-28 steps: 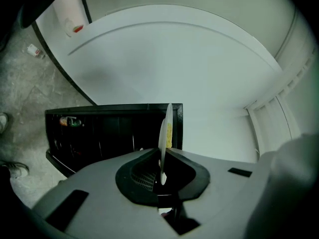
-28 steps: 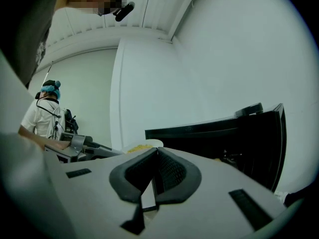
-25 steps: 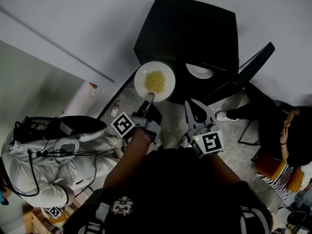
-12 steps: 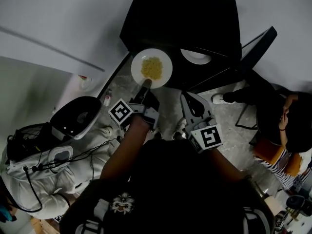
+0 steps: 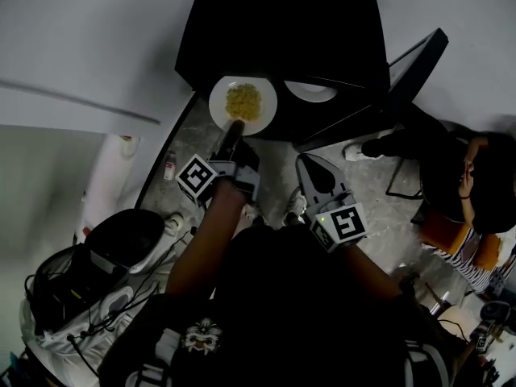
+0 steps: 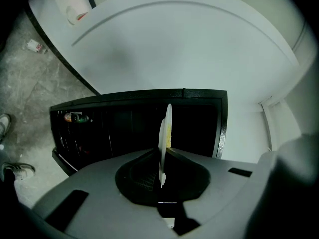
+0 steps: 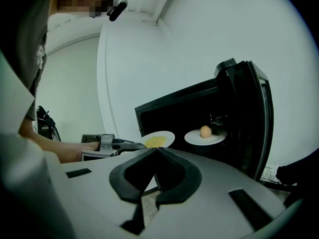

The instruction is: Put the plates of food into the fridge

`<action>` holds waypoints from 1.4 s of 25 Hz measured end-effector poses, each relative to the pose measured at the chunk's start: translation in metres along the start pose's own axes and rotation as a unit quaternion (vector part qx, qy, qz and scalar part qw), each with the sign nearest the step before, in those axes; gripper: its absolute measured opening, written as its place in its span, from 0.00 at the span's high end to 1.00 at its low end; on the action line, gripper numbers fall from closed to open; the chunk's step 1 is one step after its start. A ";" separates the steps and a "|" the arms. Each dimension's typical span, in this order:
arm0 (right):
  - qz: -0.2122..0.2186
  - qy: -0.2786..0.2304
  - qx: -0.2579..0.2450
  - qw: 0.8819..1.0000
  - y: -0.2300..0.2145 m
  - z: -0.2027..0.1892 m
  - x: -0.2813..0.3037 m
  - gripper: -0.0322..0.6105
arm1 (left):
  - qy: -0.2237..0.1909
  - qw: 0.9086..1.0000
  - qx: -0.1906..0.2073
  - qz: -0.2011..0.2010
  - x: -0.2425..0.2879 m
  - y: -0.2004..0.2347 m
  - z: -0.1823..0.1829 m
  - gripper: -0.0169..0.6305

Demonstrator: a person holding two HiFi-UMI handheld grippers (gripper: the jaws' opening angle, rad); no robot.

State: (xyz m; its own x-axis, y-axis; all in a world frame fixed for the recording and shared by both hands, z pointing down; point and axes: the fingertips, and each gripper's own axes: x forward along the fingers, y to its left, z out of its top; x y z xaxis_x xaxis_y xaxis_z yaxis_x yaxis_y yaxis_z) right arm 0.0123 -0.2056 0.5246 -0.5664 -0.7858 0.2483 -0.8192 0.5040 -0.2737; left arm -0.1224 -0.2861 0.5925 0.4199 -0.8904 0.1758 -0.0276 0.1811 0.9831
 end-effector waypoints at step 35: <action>-0.038 0.001 0.022 0.999 -0.020 -0.005 -0.085 0.91 | -0.051 0.998 0.025 0.006 0.036 -0.022 -0.024 0.91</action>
State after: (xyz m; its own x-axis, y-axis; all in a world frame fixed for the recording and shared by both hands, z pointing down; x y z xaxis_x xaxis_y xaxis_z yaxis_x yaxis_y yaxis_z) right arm 0.0767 -0.1469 0.5138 -0.5023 -0.8206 0.2726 -0.8556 0.4261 -0.2941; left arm -0.0847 -0.3120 0.5755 0.3256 -0.9263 0.1896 -0.0793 0.1731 0.9817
